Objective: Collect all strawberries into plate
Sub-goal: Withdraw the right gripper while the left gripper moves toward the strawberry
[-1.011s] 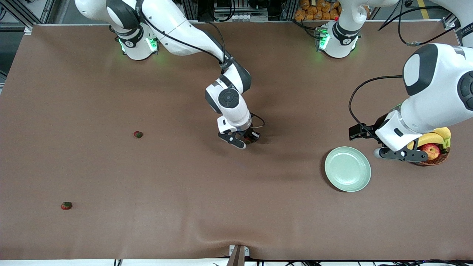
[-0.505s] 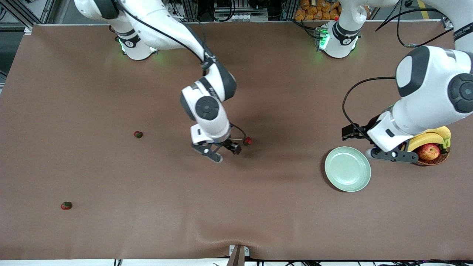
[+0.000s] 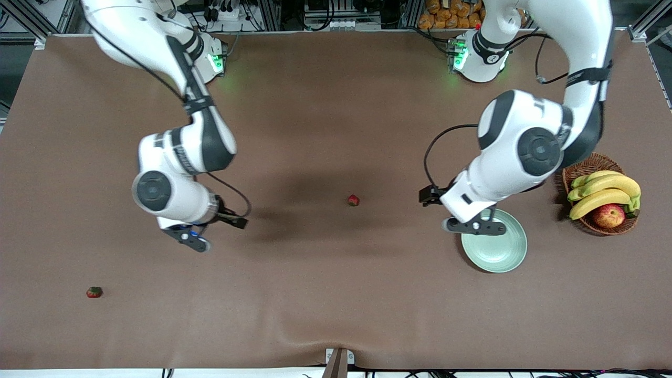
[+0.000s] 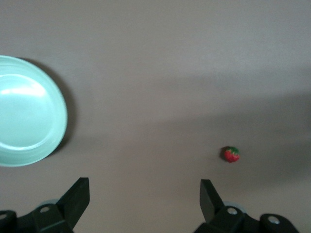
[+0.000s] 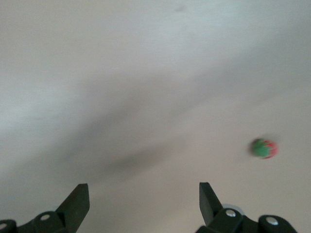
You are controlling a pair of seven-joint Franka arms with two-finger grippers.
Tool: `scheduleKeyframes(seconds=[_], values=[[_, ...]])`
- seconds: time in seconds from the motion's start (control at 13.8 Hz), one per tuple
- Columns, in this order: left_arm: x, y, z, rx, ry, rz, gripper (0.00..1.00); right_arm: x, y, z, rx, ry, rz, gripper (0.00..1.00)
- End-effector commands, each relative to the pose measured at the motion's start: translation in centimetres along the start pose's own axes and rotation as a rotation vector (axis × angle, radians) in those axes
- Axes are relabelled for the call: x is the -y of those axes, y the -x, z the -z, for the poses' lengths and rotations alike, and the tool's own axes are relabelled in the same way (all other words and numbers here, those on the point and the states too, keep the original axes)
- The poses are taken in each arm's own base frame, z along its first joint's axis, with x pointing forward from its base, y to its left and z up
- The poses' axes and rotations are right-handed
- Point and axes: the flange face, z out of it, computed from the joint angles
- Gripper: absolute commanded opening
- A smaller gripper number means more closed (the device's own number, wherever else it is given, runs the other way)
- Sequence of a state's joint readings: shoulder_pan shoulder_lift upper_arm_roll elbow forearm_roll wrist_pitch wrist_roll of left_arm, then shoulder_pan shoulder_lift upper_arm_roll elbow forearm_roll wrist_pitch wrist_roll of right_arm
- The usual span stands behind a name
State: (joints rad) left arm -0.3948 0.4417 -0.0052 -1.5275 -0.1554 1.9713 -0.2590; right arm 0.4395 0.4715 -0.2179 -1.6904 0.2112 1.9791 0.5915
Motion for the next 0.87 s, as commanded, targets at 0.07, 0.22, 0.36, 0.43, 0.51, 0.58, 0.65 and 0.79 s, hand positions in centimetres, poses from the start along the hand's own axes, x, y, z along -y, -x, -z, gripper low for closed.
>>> scheduleKeyframes(seconds=[0.07, 0.22, 0.36, 0.43, 0.51, 0.58, 0.65, 0.79], values=[[-2.5, -0.7, -3.2, -0.033, 0.016, -0.013, 1.0, -8.6, 2.5, -2.0, 0.078, 0.032, 0.042, 1.0], [-3.4, -0.4, -3.4, -0.035, 0.018, -0.026, 1.0, -11.4, 2.8, -3.9, 0.113, 0.051, 0.053, 1.0], [-3.5, -0.4, -3.9, -0.029, 0.017, 0.007, 1.0, -14.4, 2.4, -6.2, 0.132, 0.049, 0.068, 1.0], [-4.4, -0.1, -4.7, -0.02, 0.011, 0.012, 1.0, -15.7, 2.3, -7.5, 0.123, 0.04, 0.082, 1.0], [-5.1, 0.0, -5.5, -0.022, 0.01, 0.014, 1.0, -16.3, 2.5, -8.8, 0.105, 0.033, 0.097, 1.0], [-6.2, 0.2, -6.1, -0.041, 0.014, 0.006, 1.0, -16.5, 2.8, -9.7, 0.092, 0.028, 0.095, 1.0], [-6.8, 0.2, -7.0, -0.047, 0.015, 0.013, 1.0, -16.6, 2.7, -10.1, 0.08, 0.024, 0.09, 1.0], [-7.2, 0.1, -9.0, -0.047, 0.014, 0.021, 1.0, -16.7, 2.4, -10.2, 0.063, 0.007, 0.075, 1.0]])
